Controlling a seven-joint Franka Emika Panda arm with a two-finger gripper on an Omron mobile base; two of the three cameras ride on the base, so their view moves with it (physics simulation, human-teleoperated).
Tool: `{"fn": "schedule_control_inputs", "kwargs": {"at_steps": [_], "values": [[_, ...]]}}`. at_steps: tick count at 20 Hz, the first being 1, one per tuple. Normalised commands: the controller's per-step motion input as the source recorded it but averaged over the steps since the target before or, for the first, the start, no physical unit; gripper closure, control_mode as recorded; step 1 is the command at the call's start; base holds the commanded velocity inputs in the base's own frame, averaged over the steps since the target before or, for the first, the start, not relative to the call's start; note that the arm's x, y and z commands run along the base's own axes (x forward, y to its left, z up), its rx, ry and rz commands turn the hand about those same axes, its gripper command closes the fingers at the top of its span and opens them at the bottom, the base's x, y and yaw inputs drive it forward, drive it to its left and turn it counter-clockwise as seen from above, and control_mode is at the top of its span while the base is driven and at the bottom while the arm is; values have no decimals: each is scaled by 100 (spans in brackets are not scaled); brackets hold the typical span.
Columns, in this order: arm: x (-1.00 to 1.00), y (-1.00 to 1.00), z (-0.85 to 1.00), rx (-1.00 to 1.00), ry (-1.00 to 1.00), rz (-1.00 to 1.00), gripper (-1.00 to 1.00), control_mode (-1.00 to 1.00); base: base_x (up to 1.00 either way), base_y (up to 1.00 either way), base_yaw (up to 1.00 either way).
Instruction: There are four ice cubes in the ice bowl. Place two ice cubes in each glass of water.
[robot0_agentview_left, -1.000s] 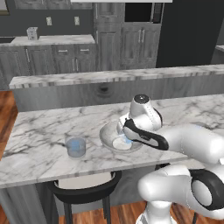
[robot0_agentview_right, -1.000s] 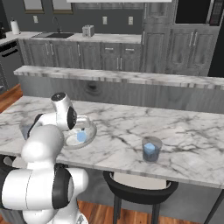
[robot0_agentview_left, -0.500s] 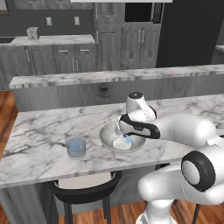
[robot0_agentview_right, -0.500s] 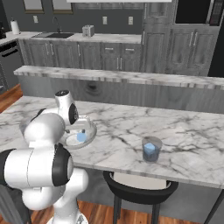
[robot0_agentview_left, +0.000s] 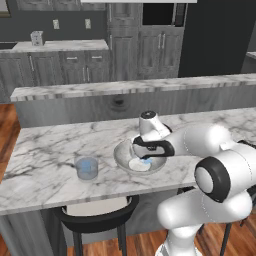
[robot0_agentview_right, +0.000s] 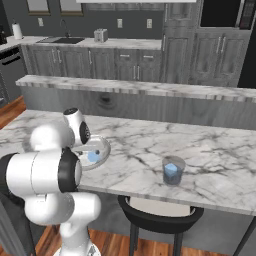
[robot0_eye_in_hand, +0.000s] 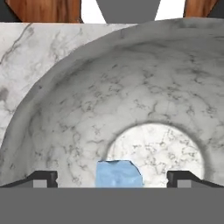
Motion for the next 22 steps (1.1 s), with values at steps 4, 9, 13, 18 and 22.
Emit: {"fn": "schedule_control_inputs", "kwargs": {"at_steps": [4,9,13,18,22], "values": [[37,1,-14,-4,0,-1,-100,-100,0,0,0],[29,0,-9,-1,0,0,-100,-100,0,0,0],[4,0,-17,-3,0,-1,-100,-100,0,0,0],[-9,0,-19,-4,0,-4,-100,-100,0,0,0],[3,0,-22,-2,-1,-4,-100,-100,0,0,0]]}}
